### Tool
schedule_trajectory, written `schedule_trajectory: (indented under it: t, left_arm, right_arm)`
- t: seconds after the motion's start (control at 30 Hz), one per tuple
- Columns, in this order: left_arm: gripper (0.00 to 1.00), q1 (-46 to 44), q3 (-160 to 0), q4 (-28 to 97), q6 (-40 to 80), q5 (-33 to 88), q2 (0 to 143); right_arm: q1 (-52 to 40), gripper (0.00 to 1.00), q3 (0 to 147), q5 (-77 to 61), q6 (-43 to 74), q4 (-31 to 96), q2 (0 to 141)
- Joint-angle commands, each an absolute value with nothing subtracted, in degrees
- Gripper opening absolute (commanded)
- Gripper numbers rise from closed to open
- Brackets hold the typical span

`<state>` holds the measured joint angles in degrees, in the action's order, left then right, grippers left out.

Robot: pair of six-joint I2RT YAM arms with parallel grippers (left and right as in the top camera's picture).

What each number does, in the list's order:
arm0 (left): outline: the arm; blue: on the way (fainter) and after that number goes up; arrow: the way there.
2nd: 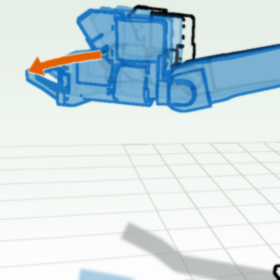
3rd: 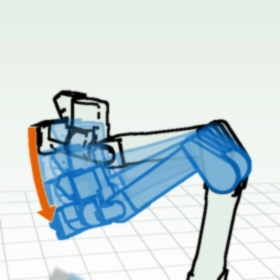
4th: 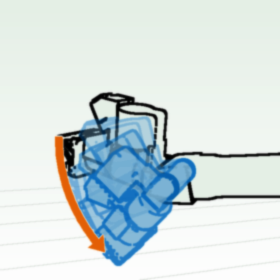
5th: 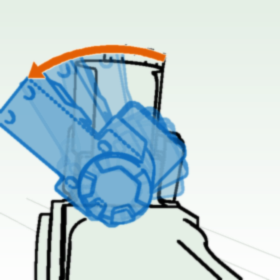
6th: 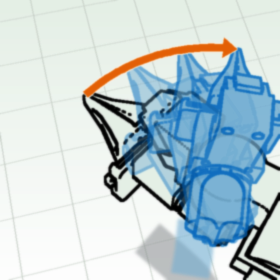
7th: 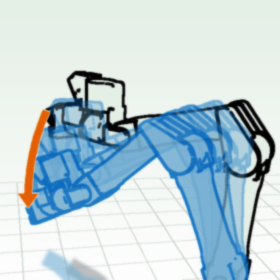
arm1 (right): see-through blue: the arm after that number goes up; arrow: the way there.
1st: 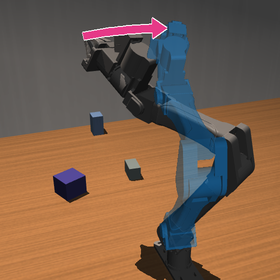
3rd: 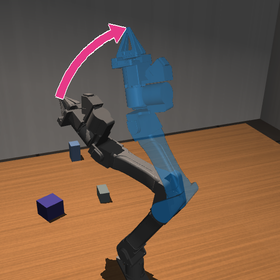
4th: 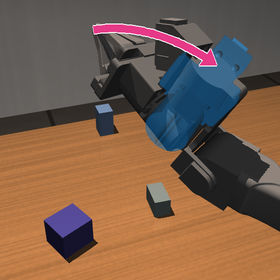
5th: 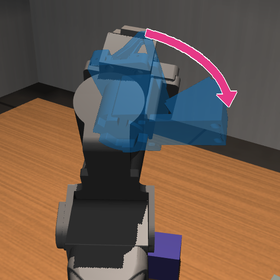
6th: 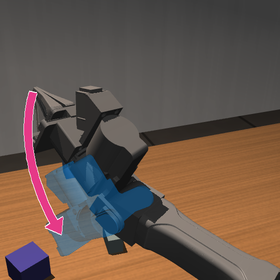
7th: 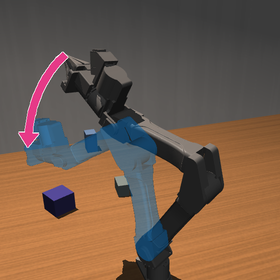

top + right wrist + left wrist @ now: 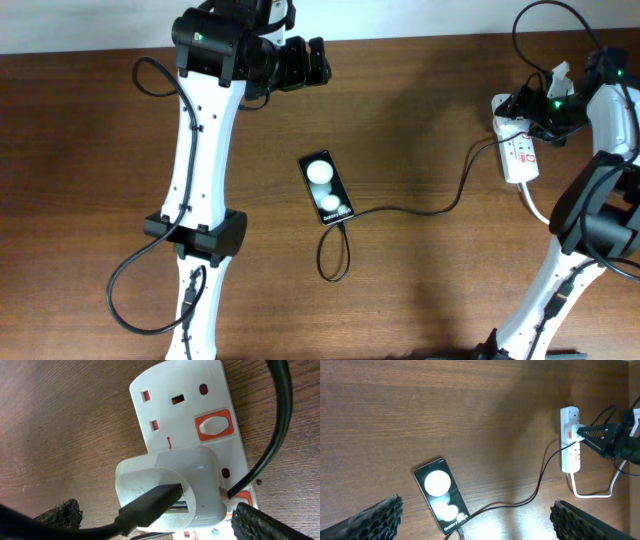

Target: Plug charger to phone and switch on socket

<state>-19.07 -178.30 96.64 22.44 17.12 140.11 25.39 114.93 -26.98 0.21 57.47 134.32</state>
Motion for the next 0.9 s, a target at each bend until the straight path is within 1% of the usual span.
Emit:
schedule_trajectory:
  t: [0.0,0.63,0.87]
  left_arm:
    - [0.99,-19.1,-179.2,96.7,21.5,16.7,138.0]
    - [0.99,-19.1,-179.2,96.7,21.5,16.7,138.0]
    - [0.99,-19.1,-179.2,96.7,21.5,16.7,138.0]
  right_arm:
    - [24.8,0.99,114.5,-26.3,0.5,57.6,135.4]
    - [23.5,0.99,114.5,-26.2,-0.6,57.7,135.4]
    - [23.5,0.99,114.5,-22.8,-1.5,57.6,135.4]
